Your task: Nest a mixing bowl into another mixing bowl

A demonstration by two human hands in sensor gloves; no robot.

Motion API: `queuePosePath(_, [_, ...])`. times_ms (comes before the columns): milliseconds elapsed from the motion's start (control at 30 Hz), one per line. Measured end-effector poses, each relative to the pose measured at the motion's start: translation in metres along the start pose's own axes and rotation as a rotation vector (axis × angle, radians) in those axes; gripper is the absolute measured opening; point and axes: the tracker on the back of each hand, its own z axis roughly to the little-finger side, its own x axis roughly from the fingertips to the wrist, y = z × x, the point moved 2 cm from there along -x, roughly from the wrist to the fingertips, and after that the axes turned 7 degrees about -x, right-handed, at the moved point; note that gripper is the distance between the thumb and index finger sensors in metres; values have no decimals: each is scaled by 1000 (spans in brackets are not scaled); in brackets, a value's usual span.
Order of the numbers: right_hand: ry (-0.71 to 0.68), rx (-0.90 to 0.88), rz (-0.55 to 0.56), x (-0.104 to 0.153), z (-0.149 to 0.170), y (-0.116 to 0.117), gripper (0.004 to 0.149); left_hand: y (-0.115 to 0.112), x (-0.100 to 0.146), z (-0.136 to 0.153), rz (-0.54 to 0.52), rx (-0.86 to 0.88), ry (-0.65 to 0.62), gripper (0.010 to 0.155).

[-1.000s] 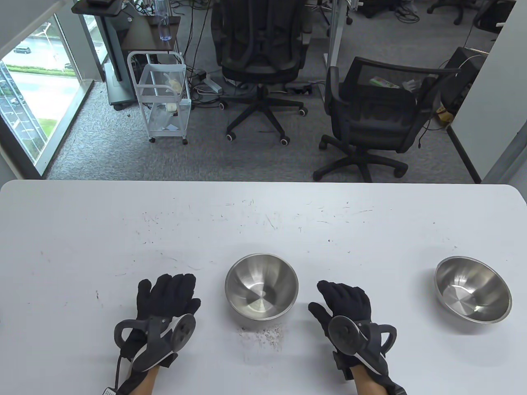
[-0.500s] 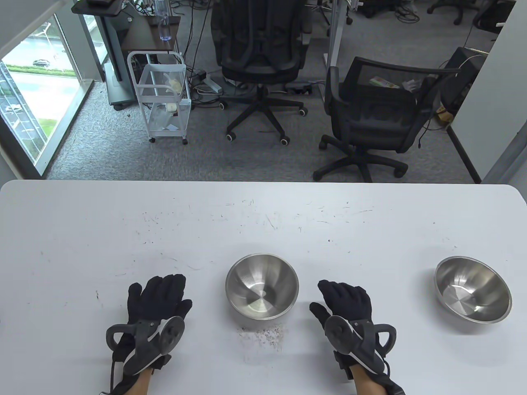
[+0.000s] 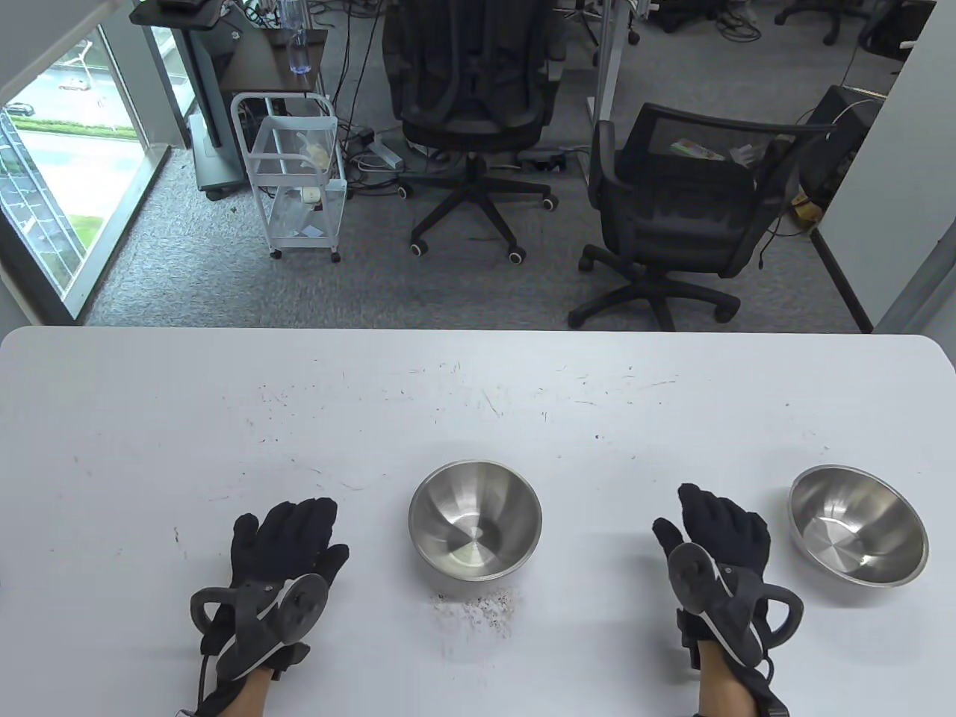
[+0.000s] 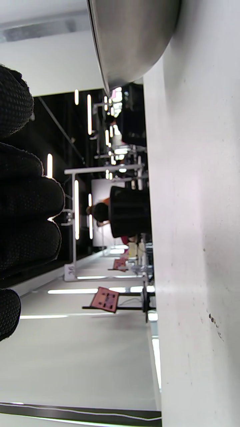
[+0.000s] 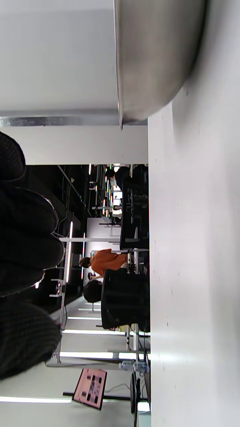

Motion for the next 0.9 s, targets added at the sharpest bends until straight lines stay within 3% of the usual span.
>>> queuePosePath(200, [156, -1, -24, -13, 45, 2, 64, 2, 1, -2, -11, 32, -16, 67])
queuePosePath(367, [251, 104, -39, -16, 72, 5, 65, 4, 2, -1, -20, 53, -15, 67])
queuePosePath(900, [366, 245, -120, -25, 104, 31, 58, 1, 3, 3, -2, 67, -10, 66])
